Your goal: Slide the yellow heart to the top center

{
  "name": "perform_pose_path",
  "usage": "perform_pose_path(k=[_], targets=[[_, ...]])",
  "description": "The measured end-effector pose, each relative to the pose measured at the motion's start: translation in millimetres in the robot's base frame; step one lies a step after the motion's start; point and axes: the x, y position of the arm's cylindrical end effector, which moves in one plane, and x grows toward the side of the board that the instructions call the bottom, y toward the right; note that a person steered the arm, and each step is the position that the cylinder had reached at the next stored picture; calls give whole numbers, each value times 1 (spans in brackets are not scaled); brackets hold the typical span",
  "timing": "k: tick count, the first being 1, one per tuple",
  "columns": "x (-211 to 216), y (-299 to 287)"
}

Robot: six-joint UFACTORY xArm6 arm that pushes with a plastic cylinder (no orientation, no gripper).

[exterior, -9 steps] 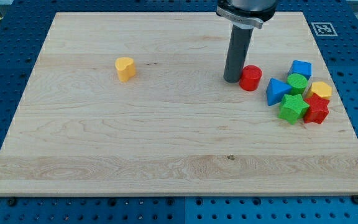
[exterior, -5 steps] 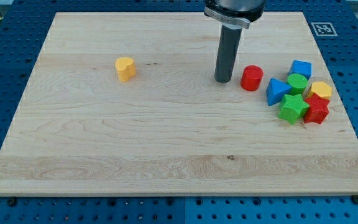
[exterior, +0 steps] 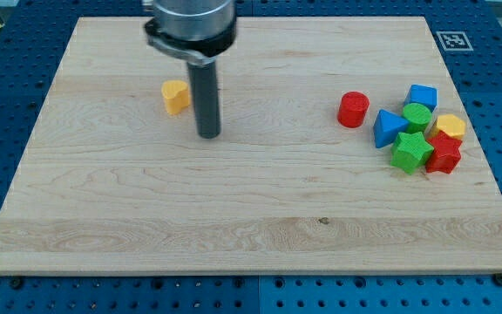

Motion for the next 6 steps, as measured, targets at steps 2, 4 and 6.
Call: perform_pose_path(k=[2,4,6], targets=[[-23,-16],[-30,-46],[-60,-57]])
